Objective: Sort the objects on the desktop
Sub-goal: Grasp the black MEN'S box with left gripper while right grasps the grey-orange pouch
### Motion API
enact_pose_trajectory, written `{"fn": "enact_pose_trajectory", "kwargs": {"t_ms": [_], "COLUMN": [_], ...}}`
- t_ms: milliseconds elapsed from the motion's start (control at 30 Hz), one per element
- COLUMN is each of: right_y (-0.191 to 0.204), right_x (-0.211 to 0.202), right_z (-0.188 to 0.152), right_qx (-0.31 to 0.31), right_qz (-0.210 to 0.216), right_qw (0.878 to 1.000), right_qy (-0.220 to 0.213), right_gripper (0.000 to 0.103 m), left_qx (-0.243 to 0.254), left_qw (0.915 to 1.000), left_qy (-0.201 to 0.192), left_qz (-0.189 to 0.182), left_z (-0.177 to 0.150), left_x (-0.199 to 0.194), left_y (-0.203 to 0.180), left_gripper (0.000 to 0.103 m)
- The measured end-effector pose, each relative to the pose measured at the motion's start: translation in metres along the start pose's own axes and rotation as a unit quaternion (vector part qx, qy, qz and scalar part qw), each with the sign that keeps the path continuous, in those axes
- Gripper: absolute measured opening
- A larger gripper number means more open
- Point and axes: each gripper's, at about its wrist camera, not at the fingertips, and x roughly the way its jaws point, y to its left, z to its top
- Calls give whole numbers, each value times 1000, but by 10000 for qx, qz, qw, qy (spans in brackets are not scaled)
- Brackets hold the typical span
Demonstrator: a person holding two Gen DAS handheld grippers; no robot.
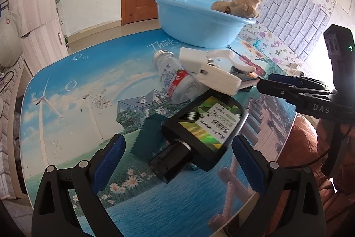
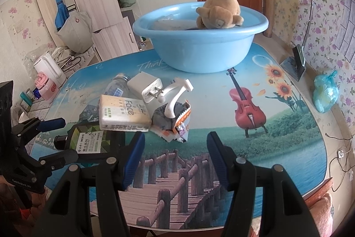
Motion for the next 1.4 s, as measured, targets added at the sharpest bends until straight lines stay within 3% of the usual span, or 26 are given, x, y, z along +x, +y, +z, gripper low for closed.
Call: {"fn": "enact_pose_trajectory", "kwargs": {"t_ms": [300, 533, 667, 700, 767, 833, 1000, 1400], "right_y": [3, 6, 6, 6, 6, 5, 2, -18], "right_x": [10, 28, 33, 32, 33, 33, 31, 6], "right_z": [9, 14, 11, 11, 10, 10, 9, 5], "right_qx": [-13, 4, -7, -11, -19, -32, 35, 126], "right_qz": [17, 34, 50, 52, 83, 104, 170, -97], "right_qw": [10000, 10000, 9999, 9999, 9999, 9999, 9998, 9999], "right_qy": [-20, 85, 120, 109, 127, 131, 119, -51], "right_gripper": [58, 58, 57, 54, 38, 34, 28, 27], "left_qx": [489, 746, 808, 746, 692, 679, 610, 376], "left_qw": [9988, 9971, 9966, 9971, 9976, 9977, 9981, 9989], "left_qy": [-69, 169, 112, 123, 100, 76, 37, -222], "left_qz": [-78, -49, 83, 25, 3, 33, -14, 186], "left_z": [9, 8, 9, 9, 9, 8, 7, 11], "left_x": [8, 33, 30, 30, 28, 27, 22, -2], "left_y": [-21, -34, -35, -33, -30, -30, -27, -10], "left_gripper": [97, 97, 84, 83, 80, 78, 72, 67]}}
